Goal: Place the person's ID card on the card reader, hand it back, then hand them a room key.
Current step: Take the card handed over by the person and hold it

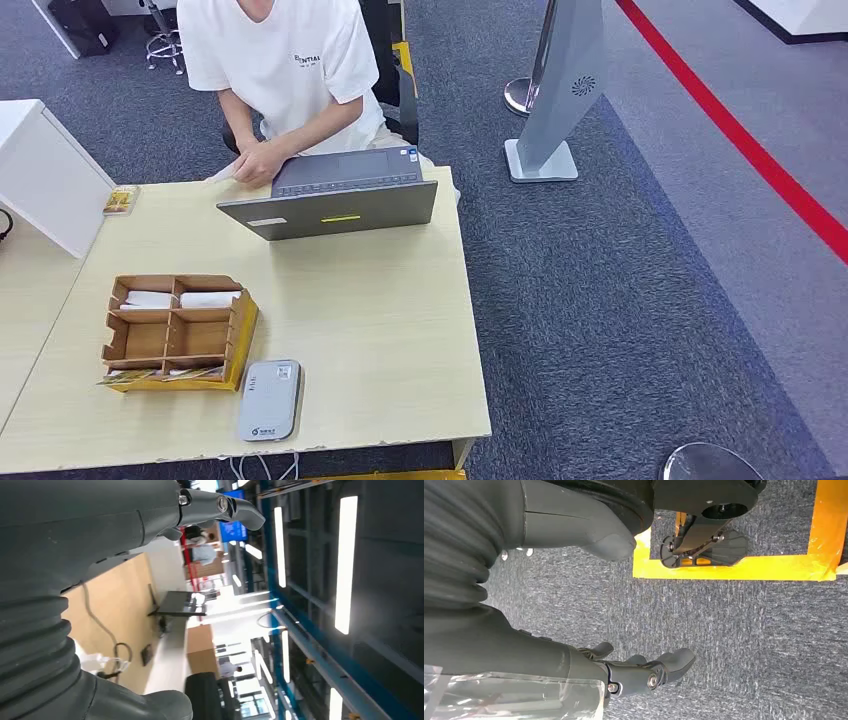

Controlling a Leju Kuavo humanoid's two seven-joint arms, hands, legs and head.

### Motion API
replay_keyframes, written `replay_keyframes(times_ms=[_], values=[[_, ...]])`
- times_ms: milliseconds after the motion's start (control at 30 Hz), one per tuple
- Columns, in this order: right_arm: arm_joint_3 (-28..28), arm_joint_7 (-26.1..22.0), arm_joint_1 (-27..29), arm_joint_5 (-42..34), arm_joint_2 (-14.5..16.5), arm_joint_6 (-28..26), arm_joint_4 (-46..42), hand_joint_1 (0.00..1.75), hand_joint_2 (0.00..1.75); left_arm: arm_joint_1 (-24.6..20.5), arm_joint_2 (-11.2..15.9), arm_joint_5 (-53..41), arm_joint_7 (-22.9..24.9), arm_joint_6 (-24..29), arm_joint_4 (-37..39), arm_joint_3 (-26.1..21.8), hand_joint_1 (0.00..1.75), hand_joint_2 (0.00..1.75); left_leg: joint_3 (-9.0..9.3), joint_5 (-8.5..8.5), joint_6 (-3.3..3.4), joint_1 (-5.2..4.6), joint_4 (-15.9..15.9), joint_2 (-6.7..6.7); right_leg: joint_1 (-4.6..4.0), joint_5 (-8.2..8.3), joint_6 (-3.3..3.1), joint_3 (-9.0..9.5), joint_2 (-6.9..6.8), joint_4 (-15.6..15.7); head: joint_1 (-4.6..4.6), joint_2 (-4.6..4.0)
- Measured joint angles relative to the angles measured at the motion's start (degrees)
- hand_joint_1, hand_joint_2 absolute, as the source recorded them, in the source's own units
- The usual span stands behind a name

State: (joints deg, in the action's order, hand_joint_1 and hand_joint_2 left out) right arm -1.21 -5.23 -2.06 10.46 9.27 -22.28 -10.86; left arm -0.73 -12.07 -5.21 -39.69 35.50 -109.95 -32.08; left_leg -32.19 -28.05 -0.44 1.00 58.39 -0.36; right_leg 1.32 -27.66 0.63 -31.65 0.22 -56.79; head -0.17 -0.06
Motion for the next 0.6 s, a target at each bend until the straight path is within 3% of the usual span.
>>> replay_keyframes(times_ms=[333, 600], values=[[0.3, 1.4, -0.2, 1.9, 0.0, 1.3, 0.0, 0.0, 1.75, -7.8, 3.5, -17.2, 0.4, 1.4, -0.1, 3.1, 0.0, 1.75, 0.0, 0.03, -0.01, 0.0, 0.0, 0.01, 0.0, 0.01, 0.0, -0.02, 0.02, 0.0, 0.02, 0.0], [0.4, 2.2, -0.3, 2.7, 0.0, 1.7, 0.0, 0.0, 1.75, -13.9, 8.3, -28.4, 6.1, -0.4, 6.0, 7.7, 0.0, 1.75, 0.01, 0.04, -0.02, 0.0, 0.0, 0.02, 0.0, 0.02, -0.01, -0.04, 0.04, 0.0, 0.0, 0.0]])
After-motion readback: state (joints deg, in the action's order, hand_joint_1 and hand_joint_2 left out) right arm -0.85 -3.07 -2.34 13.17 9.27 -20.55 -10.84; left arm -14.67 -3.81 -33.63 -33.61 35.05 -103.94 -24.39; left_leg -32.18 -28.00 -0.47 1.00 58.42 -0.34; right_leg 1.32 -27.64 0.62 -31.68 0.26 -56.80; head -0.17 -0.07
